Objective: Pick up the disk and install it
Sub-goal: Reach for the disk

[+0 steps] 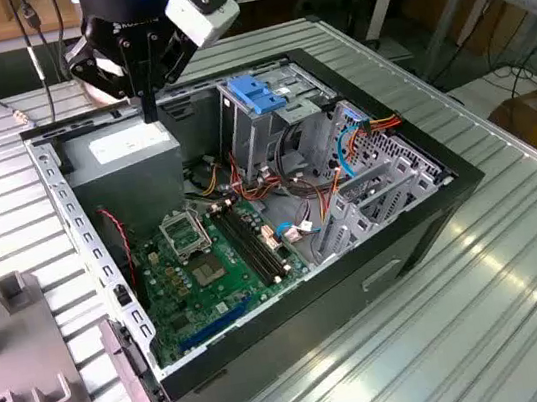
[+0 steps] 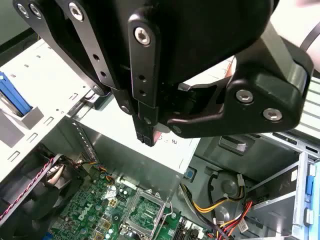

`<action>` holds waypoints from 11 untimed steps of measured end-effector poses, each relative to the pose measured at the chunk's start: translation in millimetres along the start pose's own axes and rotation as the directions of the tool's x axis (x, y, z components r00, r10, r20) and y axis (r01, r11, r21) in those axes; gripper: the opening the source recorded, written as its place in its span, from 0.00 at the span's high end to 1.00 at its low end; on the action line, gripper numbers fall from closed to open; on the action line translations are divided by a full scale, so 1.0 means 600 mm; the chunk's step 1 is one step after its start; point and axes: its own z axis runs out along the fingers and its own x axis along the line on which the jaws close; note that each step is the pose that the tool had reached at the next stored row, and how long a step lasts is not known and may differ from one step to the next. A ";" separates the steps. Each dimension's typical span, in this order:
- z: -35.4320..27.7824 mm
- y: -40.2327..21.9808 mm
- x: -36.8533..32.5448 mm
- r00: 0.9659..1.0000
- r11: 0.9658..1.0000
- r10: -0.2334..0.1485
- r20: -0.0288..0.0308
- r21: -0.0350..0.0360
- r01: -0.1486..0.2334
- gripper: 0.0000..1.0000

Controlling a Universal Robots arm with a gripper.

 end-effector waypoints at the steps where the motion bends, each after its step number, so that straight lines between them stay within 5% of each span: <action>1: 0.000 0.000 0.000 1.000 1.000 0.000 0.000 0.000 0.000 0.89; 11: 0.000 0.000 0.005 1.000 1.000 0.000 0.000 0.000 0.000 0.89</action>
